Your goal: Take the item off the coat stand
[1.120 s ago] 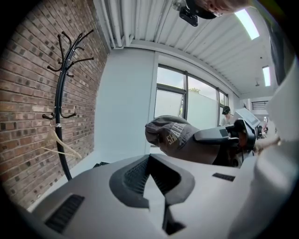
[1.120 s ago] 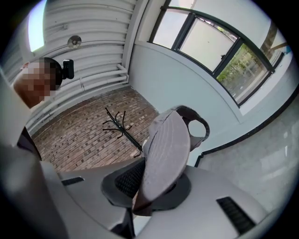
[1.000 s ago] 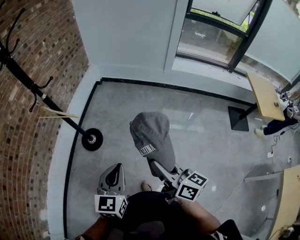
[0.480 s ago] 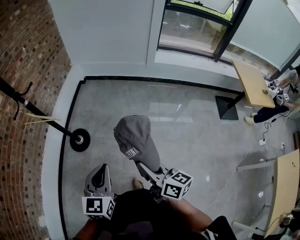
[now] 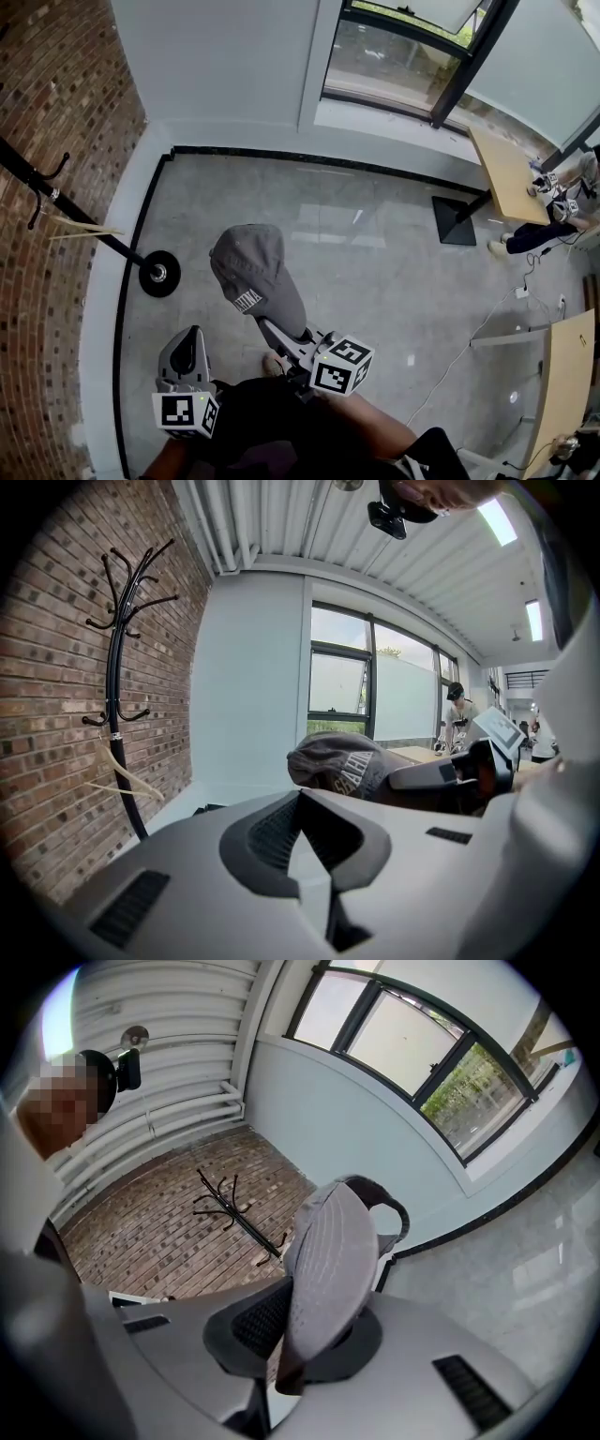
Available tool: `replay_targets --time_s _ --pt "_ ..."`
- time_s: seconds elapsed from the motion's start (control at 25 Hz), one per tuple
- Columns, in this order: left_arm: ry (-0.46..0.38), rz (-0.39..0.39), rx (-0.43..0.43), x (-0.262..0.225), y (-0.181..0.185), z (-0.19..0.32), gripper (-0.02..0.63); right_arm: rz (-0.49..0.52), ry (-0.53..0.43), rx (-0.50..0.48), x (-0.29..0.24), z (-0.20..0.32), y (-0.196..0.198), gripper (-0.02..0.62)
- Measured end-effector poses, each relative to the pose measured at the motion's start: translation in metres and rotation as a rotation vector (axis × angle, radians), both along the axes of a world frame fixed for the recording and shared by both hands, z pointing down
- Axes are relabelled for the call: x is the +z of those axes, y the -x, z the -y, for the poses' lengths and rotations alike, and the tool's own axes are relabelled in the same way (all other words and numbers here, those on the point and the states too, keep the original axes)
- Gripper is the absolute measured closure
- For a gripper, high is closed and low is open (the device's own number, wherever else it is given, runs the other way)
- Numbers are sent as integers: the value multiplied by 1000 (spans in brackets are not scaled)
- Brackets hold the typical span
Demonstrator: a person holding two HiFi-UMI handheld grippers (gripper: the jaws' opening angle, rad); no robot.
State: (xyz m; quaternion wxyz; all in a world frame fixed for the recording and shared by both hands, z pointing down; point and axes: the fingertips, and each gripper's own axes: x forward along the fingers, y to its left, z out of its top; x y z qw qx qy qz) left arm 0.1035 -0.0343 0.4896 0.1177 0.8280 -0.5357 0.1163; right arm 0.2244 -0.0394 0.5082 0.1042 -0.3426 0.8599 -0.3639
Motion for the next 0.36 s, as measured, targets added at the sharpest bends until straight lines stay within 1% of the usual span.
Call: replay_targets --time_s 0.36 --pt "1 -10 3 0 3 -3 565 -11 5 2 -1 -4 4 559"
